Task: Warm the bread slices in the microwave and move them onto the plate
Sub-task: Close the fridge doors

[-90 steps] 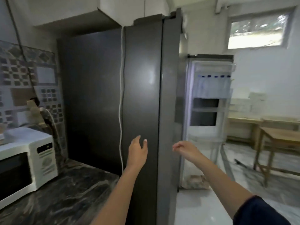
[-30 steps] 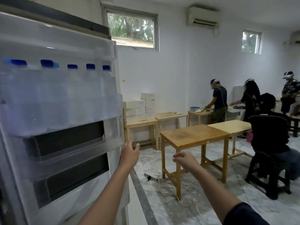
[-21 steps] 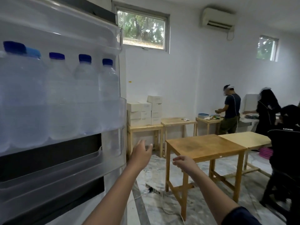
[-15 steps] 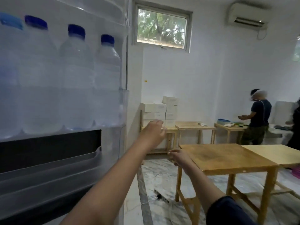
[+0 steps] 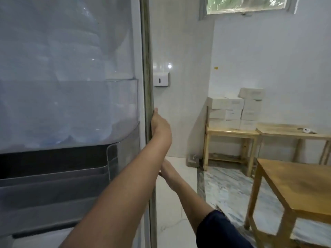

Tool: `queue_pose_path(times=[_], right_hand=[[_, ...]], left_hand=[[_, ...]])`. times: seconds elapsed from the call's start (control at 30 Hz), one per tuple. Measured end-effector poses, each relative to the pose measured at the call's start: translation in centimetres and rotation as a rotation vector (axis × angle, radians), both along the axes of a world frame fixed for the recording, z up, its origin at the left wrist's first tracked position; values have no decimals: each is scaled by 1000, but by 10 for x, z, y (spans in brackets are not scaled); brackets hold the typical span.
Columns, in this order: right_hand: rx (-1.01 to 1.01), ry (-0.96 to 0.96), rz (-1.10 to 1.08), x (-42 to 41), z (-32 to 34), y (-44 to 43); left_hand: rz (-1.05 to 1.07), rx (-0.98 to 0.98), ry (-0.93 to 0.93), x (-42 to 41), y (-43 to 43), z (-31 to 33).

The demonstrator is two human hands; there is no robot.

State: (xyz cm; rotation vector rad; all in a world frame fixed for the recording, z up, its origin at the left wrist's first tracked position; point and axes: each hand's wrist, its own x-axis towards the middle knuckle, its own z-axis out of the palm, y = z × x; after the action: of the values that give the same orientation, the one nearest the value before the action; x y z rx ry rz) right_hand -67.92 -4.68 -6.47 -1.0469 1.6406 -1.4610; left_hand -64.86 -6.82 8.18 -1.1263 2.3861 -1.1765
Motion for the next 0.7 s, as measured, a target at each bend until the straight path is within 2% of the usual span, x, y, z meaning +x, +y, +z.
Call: queue_pose_path(times=[0.03, 0.1, 0.3, 0.4, 0.53, 0.7], right_hand=[[-2, -16, 19, 1, 2, -5], [-7, -51, 36, 0, 4, -12], [-64, -60, 76, 4, -8, 1], [-125, -78, 185, 12, -10, 25], [-108, -7, 221, 28, -19, 53], [-185, 1, 306, 62, -26, 105]], left_hand=[[22, -44, -99, 1, -3, -6], [36, -90, -166, 2, -4, -17], [36, -169, -146, 13, 9, -32], [21, -149, -139, 24, 25, -34], [13, -152, -34, 51, 61, -38], [-77, -193, 268, 110, 114, -62]])
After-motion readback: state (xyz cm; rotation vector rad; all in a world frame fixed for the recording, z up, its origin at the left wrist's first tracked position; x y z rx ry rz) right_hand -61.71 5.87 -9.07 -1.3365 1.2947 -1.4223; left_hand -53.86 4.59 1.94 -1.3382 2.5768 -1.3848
